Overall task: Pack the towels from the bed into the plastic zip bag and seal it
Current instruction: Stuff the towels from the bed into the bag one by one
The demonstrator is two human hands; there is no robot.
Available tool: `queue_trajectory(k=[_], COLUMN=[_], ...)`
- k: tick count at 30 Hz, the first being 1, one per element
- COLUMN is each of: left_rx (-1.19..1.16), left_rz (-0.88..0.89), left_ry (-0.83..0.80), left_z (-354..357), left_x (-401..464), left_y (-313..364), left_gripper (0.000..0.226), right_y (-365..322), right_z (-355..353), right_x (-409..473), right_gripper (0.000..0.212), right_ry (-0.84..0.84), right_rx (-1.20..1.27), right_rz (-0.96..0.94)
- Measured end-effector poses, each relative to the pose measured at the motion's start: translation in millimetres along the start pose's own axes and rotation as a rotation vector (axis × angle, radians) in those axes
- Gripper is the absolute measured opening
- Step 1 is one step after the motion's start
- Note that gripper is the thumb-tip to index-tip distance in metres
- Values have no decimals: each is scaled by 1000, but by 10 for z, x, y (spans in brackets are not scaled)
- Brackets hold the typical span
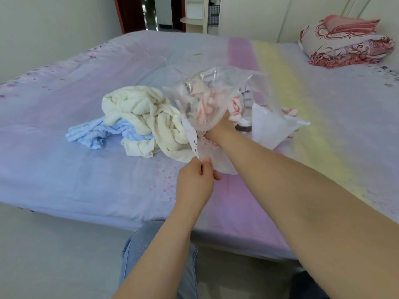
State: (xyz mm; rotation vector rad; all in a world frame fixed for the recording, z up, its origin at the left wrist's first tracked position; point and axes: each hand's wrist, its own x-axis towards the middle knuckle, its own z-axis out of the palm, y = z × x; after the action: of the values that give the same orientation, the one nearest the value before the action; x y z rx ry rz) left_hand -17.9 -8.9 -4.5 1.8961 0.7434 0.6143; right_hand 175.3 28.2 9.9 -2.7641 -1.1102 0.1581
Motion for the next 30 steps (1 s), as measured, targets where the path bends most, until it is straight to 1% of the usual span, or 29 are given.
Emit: queue_trajectory(k=[1,2,3,5,6,7,8,9,10,11,12,13,15,17,19,20,21,22,23,24,25,26,27,28,30], left_rx=[4,0,-18,-88,-127,-162,-188,-208,-230,-258,-293,-327,-366,-383,-382,-370,-356,-337,-309,-278,-251,-238,-237,-242,-250], left_rz=[-4,-13,-26,-64,-77,-82,-83,-88,-100,-116,-135,-151,-159,-137,-113,-106,-103,-103,-105,-107,-111,-114,-117,-121,-119], left_ry=[5,3,-1,6,22,44,67,86,97,100,97,92,86,76,63,54,44,34,23,11,-4,-18,-32,-46,-64], left_z=[-42,-77,-105,-148,-159,-160,-152,-139,-122,-102,-82,-62,-20,39,101,131,157,182,205,226,245,265,283,302,335], left_x=[-29,-43,-39,9,39,66,87,96,98,98,97,97,92,85,68,56,41,28,17,8,2,-1,-1,3,12], left_y=[5,6,4,1,2,6,12,18,23,32,38,46,76,104,121,120,121,117,110,113,116,122,133,139,154], left_gripper=[44,44,43,37,34,32,31,30,30,29,28,27,25,24,27,30,33,35,40,46,52,55,57,58,59], right_y=[-2,-13,-12,14,32,70,70,63,81,86,120,179,266,367,573,718,860,1032,1196,1345,1489,1601,1645,1681,1746], right_z=[-29,-80,-110,-99,-96,-59,-123,-190,-259,-311,-329,-329,-274,-127,98,214,297,385,452,481,488,467,388,297,118], right_x=[48,80,112,175,179,259,171,57,-129,-284,-469,-660,-1067,-1412,-1608,-1645,-1651,-1594,-1500,-1396,-1272,-1140,-1015,-877,-577], right_gripper=[14,14,16,21,29,43,53,53,47,46,50,55,56,41,20,12,9,8,9,11,16,23,31,41,62], right_ry=[6,-33,-48,-71,-111,-112,-156,-162,-153,-149,-131,-71,160,464,729,836,891,910,885,813,702,588,529,509,487], right_rx=[-33,-73,-55,-93,-43,23,56,100,117,112,112,115,233,418,579,666,776,857,884,867,821,780,779,833,1033], right_rz=[-5,-6,-18,-86,-98,-112,-100,-102,-125,-133,-119,-132,-175,-285,-305,-249,-143,-9,132,235,302,323,318,305,291])
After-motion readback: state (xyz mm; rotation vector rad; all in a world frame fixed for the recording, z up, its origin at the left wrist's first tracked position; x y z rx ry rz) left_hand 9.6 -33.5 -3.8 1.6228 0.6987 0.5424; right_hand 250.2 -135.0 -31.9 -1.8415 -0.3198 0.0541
